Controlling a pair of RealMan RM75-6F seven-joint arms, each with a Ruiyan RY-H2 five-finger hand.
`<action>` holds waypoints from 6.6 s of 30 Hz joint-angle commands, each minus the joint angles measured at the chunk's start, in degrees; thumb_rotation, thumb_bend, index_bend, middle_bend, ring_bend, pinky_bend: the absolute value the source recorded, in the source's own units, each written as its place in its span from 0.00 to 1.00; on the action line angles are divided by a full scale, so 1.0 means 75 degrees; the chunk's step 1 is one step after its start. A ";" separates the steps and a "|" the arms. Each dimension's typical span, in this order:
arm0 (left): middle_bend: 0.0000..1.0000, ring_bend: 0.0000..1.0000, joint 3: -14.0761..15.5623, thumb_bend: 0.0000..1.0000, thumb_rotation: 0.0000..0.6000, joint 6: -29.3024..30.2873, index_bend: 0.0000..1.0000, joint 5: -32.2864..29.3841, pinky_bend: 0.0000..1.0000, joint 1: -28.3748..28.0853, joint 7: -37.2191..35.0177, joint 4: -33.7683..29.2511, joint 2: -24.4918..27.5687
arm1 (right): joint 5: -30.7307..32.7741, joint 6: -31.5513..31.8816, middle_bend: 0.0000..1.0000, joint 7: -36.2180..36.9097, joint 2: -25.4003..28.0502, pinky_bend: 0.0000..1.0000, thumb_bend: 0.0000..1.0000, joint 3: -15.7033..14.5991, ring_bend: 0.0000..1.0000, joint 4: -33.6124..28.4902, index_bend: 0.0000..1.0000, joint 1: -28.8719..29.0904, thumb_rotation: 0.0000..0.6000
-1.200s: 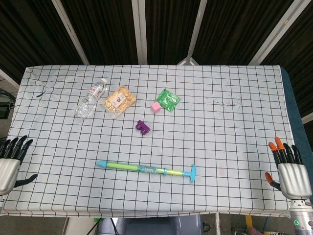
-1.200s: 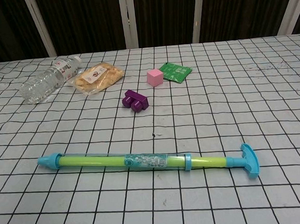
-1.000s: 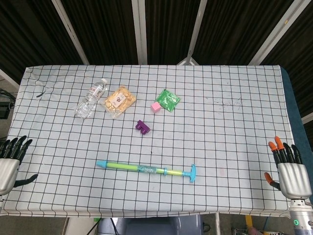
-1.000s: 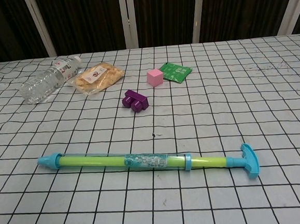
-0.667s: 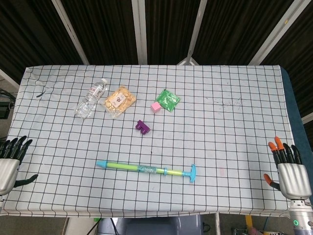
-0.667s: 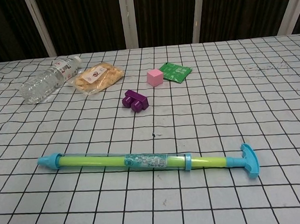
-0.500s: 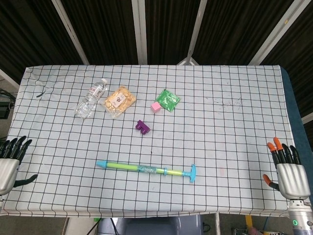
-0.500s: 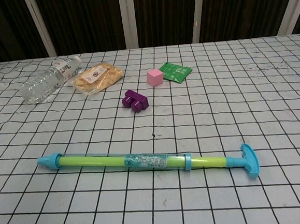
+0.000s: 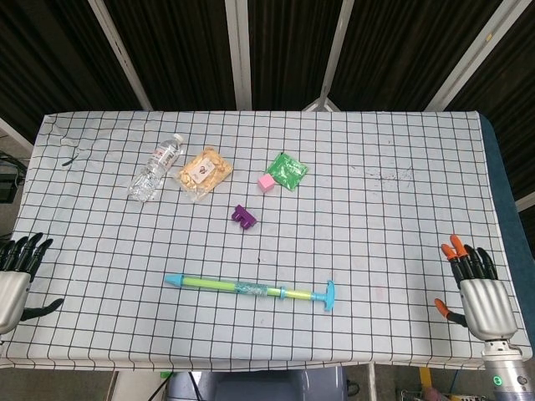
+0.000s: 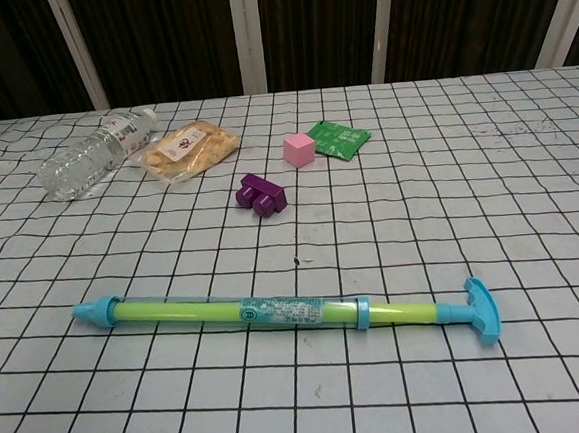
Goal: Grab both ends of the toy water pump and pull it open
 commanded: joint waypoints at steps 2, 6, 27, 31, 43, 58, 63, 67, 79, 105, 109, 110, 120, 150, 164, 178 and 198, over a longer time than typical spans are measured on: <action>0.00 0.00 -0.0001 0.00 1.00 -0.0025 0.00 -0.0017 0.00 -0.0010 0.0061 -0.0012 0.0003 | -0.0031 -0.0437 0.04 0.0004 -0.0115 0.00 0.26 -0.0015 0.00 -0.0356 0.17 0.0276 1.00; 0.00 0.00 -0.0007 0.00 1.00 -0.0029 0.00 -0.0034 0.00 -0.0012 0.0141 -0.0048 -0.0004 | -0.0081 -0.0784 0.08 -0.0257 -0.0331 0.00 0.26 0.0102 0.00 -0.0751 0.27 0.0604 1.00; 0.00 0.00 -0.0003 0.00 1.00 -0.0105 0.00 -0.0084 0.00 -0.0037 0.0186 -0.0041 0.0013 | 0.1415 -0.2340 0.13 -0.3122 -0.3020 0.00 0.26 0.0432 0.00 -0.1212 0.41 0.1865 1.00; 0.00 0.00 0.0007 0.00 1.00 -0.0124 0.00 -0.0088 0.00 -0.0035 0.0115 -0.0003 0.0021 | 0.1743 -0.2348 0.15 -0.3359 -0.3375 0.00 0.26 0.0484 0.00 -0.1008 0.44 0.1950 1.00; 0.00 0.00 0.0002 0.00 1.00 -0.0195 0.00 -0.0138 0.00 -0.0062 0.0123 -0.0022 0.0025 | 0.2246 -0.2319 0.16 -0.3441 -0.3928 0.00 0.25 0.0498 0.00 -0.0405 0.49 0.2084 1.00; 0.00 0.00 -0.0008 0.00 1.00 -0.0204 0.00 -0.0150 0.00 -0.0075 0.0085 -0.0037 0.0023 | 0.2544 -0.2298 0.17 -0.3409 -0.4007 0.00 0.34 0.0403 0.00 -0.0195 0.51 0.2176 1.00; 0.00 0.00 -0.0012 0.00 1.00 -0.0195 0.00 -0.0158 0.00 -0.0071 0.0068 -0.0040 0.0020 | 0.2588 -0.2272 0.18 -0.3434 -0.4014 0.00 0.36 0.0347 0.00 -0.0199 0.53 0.2188 1.00; 0.00 0.00 -0.0014 0.00 1.00 -0.0158 0.00 -0.0124 0.00 -0.0067 0.0079 -0.0031 0.0010 | 0.2510 -0.2205 0.22 -0.3357 -0.4024 0.00 0.44 0.0360 0.00 -0.0265 0.61 0.2215 1.00; 0.00 0.00 -0.0026 0.01 1.00 -0.0221 0.00 -0.0158 0.00 -0.0102 0.0101 -0.0118 0.0021 | 0.2404 -0.2052 0.25 -0.3179 -0.3863 0.00 0.45 0.0326 0.00 -0.0367 0.68 0.2213 1.00; 0.24 0.04 -0.1270 0.23 1.00 -0.2692 0.42 -0.3067 0.12 -0.2557 0.3541 -0.1914 -0.0831 | 0.2323 -0.1997 0.25 -0.2606 -0.3356 0.00 0.45 0.0451 0.00 -0.0614 0.68 0.2297 1.00; 0.22 0.04 -0.1283 0.23 1.00 -0.2719 0.42 -0.3838 0.12 -0.2860 0.4147 -0.2156 -0.1232 | 0.2308 -0.1938 0.25 -0.2661 -0.3393 0.00 0.45 0.0493 0.00 -0.0606 0.68 0.2333 1.00; 0.22 0.04 -0.1272 0.23 1.00 -0.2697 0.42 -0.3998 0.12 -0.2918 0.4272 -0.2208 -0.1342 | 0.2322 -0.1938 0.25 -0.2664 -0.3390 0.00 0.45 0.0499 0.00 -0.0617 0.68 0.2339 1.00; 0.23 0.04 -0.1229 0.23 1.00 -0.2374 0.44 -0.5239 0.12 -0.3565 0.5279 -0.2529 -0.2276 | 0.2371 -0.1862 0.25 -0.2777 -0.3315 0.00 0.45 0.0483 0.00 -0.0720 0.67 0.2355 1.00; 0.21 0.04 -0.0724 0.37 1.00 -0.1425 0.44 -0.5752 0.12 -0.4190 0.6099 -0.1857 -0.3846 | 0.2541 -0.1715 0.25 -0.2807 -0.3182 0.00 0.45 0.0435 0.00 -0.0901 0.68 0.2348 1.00; 0.19 0.04 -0.0714 0.41 1.00 -0.1334 0.43 -0.5942 0.12 -0.4384 0.6158 -0.1607 -0.4180 | 0.2620 -0.1730 0.25 -0.2708 -0.3090 0.00 0.45 0.0433 0.01 -0.0861 0.68 0.2351 1.00; 0.21 0.04 -0.0610 0.55 1.00 -0.1176 0.58 -0.5657 0.12 -0.4367 0.5884 -0.1423 -0.4335 | 0.2577 -0.1734 0.26 -0.2599 -0.3078 0.00 0.45 0.0396 0.01 -0.0823 0.69 0.2358 1.00; 0.21 0.04 -0.0509 0.56 1.00 -0.1144 0.59 -0.5403 0.12 -0.4167 0.5382 -0.1971 -0.3183 | 0.2660 -0.1529 0.26 -0.2750 -0.2572 0.00 0.45 0.0605 0.01 -0.1212 0.69 0.2377 1.00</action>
